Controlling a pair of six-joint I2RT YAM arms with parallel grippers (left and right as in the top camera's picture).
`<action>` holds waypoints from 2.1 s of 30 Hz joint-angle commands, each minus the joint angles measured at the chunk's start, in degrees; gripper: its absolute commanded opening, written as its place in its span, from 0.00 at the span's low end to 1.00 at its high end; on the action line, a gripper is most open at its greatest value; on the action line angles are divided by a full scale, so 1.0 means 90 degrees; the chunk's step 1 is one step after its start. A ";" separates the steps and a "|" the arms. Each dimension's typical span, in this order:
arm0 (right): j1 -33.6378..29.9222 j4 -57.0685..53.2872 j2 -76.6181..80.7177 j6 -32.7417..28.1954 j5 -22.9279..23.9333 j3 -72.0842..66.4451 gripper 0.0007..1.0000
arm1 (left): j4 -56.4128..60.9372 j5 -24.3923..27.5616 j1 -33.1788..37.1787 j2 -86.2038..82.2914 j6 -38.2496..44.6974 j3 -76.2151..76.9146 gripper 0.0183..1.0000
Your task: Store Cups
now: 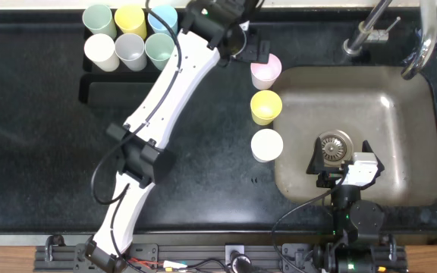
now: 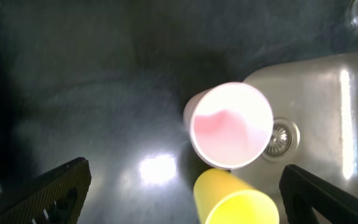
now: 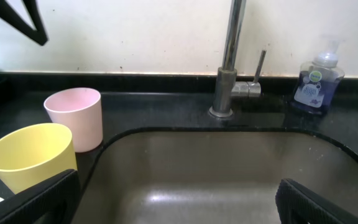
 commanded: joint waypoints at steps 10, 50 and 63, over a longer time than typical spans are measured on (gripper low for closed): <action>0.0029 0.0051 -0.0049 0.0027 -0.0041 0.0019 0.99 | 0.0061 -0.0141 0.0010 0.0670 -0.0238 0.0175 1.00; 0.0029 0.0051 -0.0049 0.0027 -0.0041 0.0019 0.99 | 0.0170 -0.0046 0.0112 0.1124 -0.0260 0.0153 0.87; 0.0029 0.0051 -0.0049 0.0027 -0.0039 0.0019 1.00 | 0.0034 0.0032 0.0109 0.1188 -0.0260 0.0151 0.02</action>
